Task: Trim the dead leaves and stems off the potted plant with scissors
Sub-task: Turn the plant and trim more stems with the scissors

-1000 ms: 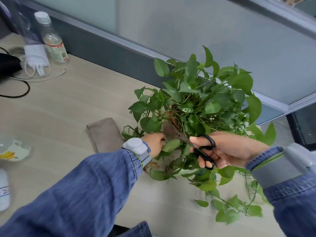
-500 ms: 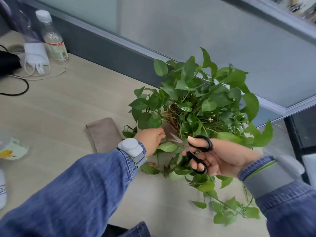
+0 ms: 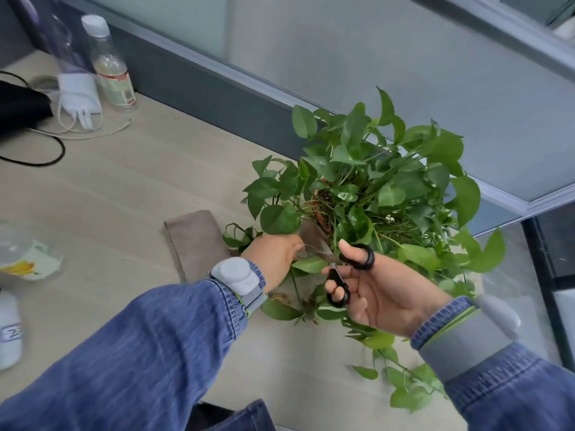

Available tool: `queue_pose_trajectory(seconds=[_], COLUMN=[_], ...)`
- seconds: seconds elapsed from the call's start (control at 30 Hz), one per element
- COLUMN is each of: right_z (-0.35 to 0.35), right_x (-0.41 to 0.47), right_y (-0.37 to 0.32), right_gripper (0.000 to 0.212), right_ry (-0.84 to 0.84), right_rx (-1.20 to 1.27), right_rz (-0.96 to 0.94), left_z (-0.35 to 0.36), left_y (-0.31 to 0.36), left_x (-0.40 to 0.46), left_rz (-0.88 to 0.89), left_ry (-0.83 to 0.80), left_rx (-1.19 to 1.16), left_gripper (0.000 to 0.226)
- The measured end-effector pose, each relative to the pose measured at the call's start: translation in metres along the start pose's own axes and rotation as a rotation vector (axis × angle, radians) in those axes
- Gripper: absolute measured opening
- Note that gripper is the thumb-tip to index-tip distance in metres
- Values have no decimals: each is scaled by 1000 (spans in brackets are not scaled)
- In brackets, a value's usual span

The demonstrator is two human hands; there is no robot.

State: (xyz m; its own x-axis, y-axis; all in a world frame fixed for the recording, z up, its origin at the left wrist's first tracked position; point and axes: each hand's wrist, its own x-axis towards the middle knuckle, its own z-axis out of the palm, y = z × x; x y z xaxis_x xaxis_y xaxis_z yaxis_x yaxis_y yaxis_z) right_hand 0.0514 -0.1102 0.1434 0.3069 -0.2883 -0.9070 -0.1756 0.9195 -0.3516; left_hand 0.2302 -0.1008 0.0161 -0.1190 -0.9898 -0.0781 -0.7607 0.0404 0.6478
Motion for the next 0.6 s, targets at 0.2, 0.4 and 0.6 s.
queue_pose_trajectory(seconds=[0.2,0.4,0.6], right_z=[0,6,11], right_x=[-5,-2,1], right_y=[1,6,8], right_gripper=[47,42,38], right_ry=[-9,49,120], right_rx=[40,29,-62], right_rz=[21,-11,-80], left_z=[-4,-7,-11], left_y=[5,5,6], left_x=[-4,-9,-22], left_rz=[-33,-26,2], left_ry=[-7,8,130], left_rx=[-50,-44,-45], left_gripper=[26,26,26])
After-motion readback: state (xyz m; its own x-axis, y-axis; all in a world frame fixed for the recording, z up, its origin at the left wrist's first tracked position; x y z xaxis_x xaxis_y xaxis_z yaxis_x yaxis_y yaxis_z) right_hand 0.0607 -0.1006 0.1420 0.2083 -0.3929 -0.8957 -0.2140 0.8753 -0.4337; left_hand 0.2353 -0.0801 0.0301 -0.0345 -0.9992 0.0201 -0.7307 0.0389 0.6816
